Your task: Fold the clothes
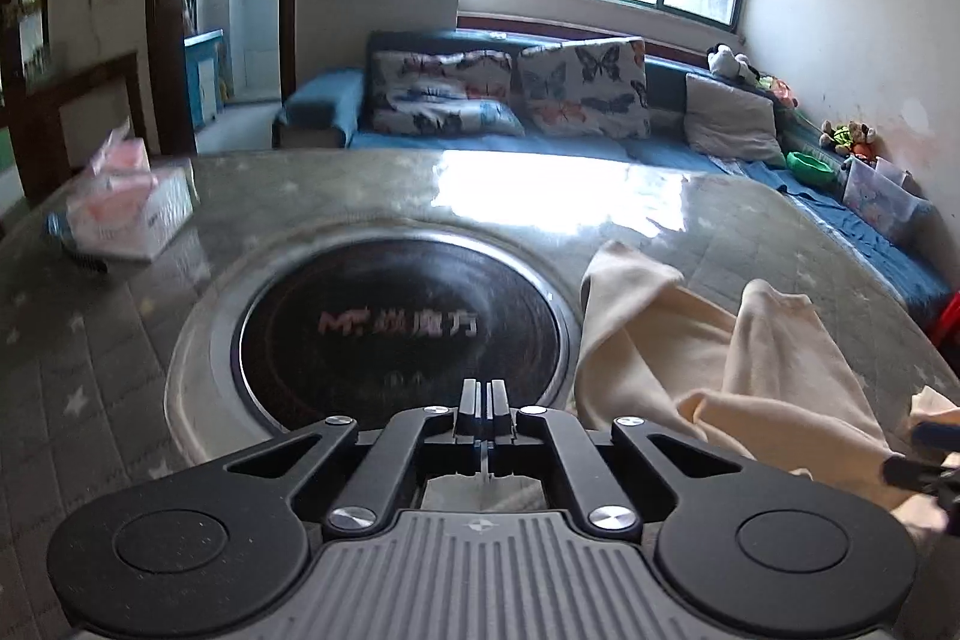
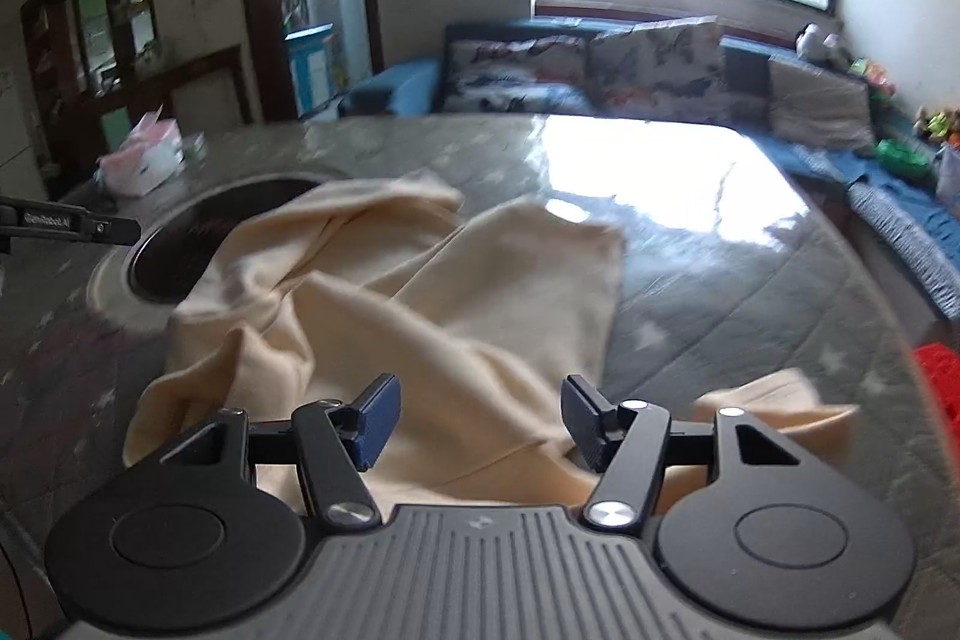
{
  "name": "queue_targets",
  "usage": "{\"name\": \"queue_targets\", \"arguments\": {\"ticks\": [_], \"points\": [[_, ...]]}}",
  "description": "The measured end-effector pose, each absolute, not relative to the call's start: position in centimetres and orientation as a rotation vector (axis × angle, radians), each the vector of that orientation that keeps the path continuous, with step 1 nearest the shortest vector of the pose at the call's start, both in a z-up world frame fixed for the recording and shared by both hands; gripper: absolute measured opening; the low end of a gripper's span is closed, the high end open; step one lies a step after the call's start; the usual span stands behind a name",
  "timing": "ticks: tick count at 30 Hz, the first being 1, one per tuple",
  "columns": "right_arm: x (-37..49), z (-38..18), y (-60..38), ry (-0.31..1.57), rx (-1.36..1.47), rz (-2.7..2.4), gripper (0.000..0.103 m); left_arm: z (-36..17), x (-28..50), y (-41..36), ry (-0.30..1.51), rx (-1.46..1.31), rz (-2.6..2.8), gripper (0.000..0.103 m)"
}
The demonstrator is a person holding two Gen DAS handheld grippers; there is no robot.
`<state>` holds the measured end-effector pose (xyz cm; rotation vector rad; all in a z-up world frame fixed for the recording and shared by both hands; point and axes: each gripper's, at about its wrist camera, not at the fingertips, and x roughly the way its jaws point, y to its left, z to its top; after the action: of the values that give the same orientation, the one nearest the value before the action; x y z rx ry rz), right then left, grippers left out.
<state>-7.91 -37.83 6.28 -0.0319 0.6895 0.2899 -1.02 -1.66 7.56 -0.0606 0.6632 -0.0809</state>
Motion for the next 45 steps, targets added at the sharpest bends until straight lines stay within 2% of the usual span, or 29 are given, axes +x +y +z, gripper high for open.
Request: {"name": "queue_targets", "arguments": {"ticks": [2,3,6,15,20,21,22,23,25,28,39,43,45], "points": [[-8.1,5.7,-37.7,0.710,-0.021,0.297,0.062,7.5,-0.5,-2.3,0.664,-0.043,-0.096,0.006],[-8.1,5.4,-37.8,0.718,-0.016,0.297,0.063,7.4,-0.2,-2.9,0.664,-0.031,-0.108,0.014],[-8.0,5.0,-38.3,0.740,-0.012,0.286,0.066,7.0,1.2,-4.9,0.667,0.014,-0.133,0.046],[-8.5,4.2,-42.1,0.784,0.051,0.171,0.066,4.6,7.6,-9.7,0.701,0.143,-0.162,0.056],[-9.2,4.0,-44.5,0.788,0.086,0.102,0.067,3.0,9.6,-10.2,0.734,0.176,-0.150,0.054],[-9.3,4.0,-44.9,0.782,0.088,0.088,0.067,3.0,9.5,-10.0,0.735,0.173,-0.151,0.049],[-9.4,4.1,-45.2,0.774,0.086,0.065,0.067,2.9,9.4,-9.8,0.735,0.169,-0.153,0.039],[-9.5,4.2,-45.6,0.767,0.085,0.043,0.068,2.9,9.2,-9.6,0.735,0.165,-0.154,0.034],[-9.4,4.2,-46.6,0.760,0.100,0.006,0.068,2.8,8.9,-9.2,0.735,0.157,-0.157,0.015],[-9.5,3.9,-48.0,0.752,0.097,-0.061,0.068,3.2,7.9,-8.3,0.712,0.134,-0.144,0.008],[-9.2,2.8,-49.8,0.739,0.089,-0.134,0.076,6.5,-0.5,-0.4,0.624,-0.061,0.032,0.005],[-9.0,2.7,-49.2,0.741,0.063,-0.134,0.080,6.4,-4.7,2.6,0.657,-0.108,0.106,0.006],[-8.9,2.6,-49.0,0.743,0.058,-0.132,0.080,5.7,-5.7,3.9,0.701,-0.123,0.135,0.009]]}}
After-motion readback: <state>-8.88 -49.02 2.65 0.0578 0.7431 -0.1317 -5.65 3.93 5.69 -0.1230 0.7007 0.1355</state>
